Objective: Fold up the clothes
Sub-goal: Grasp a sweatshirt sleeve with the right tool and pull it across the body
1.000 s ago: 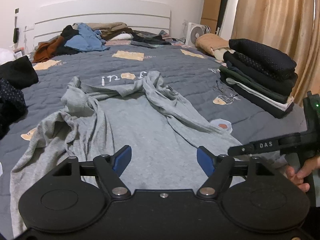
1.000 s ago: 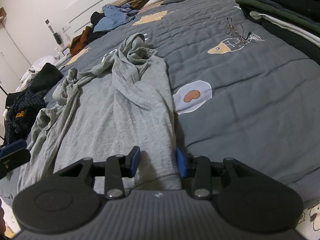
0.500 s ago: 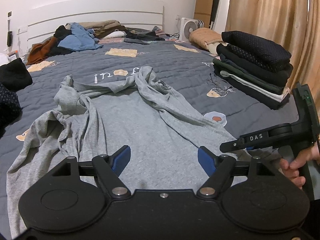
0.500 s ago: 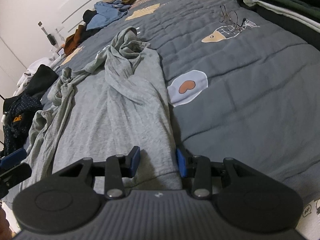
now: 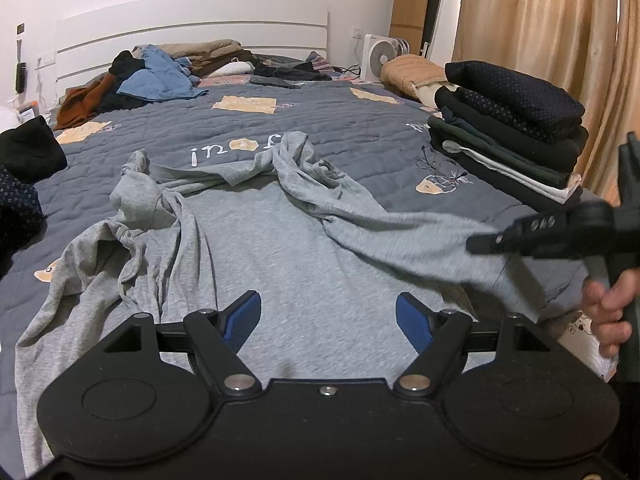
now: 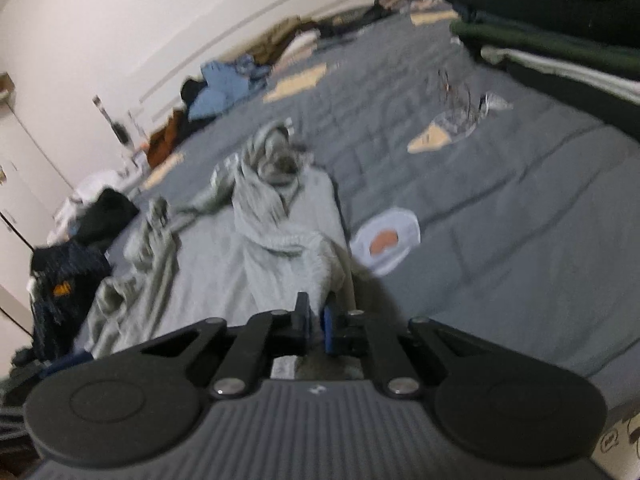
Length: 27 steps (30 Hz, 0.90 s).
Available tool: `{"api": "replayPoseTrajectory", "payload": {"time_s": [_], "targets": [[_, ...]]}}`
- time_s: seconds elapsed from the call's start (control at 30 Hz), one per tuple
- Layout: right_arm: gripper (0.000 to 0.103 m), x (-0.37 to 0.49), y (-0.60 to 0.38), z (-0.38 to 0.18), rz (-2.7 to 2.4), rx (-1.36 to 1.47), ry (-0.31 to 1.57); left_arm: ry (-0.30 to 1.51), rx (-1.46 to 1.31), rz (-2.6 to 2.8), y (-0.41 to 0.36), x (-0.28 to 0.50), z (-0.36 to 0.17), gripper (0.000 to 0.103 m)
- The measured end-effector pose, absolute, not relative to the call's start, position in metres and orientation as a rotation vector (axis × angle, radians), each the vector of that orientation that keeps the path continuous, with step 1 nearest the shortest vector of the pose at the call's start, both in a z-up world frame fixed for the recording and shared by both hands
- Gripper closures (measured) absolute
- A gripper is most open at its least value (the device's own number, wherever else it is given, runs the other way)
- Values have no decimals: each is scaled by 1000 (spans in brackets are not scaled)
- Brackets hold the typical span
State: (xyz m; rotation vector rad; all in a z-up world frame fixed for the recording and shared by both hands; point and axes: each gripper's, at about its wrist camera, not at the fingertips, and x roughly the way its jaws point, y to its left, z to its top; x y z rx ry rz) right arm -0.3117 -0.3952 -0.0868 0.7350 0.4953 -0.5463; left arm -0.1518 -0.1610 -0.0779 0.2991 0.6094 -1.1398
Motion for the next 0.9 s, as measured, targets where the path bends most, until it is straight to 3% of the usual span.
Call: {"api": "replayPoseTrajectory", "payload": {"time_s": [0.43,0.9], "targets": [[97,-314,-399,-78,-567,709,463,615,315,-1143,-163,-154,-80,29],[97,-354,-484,-14,-821,578,322,623,319,-1142,-169,-152,-82,29]]}}
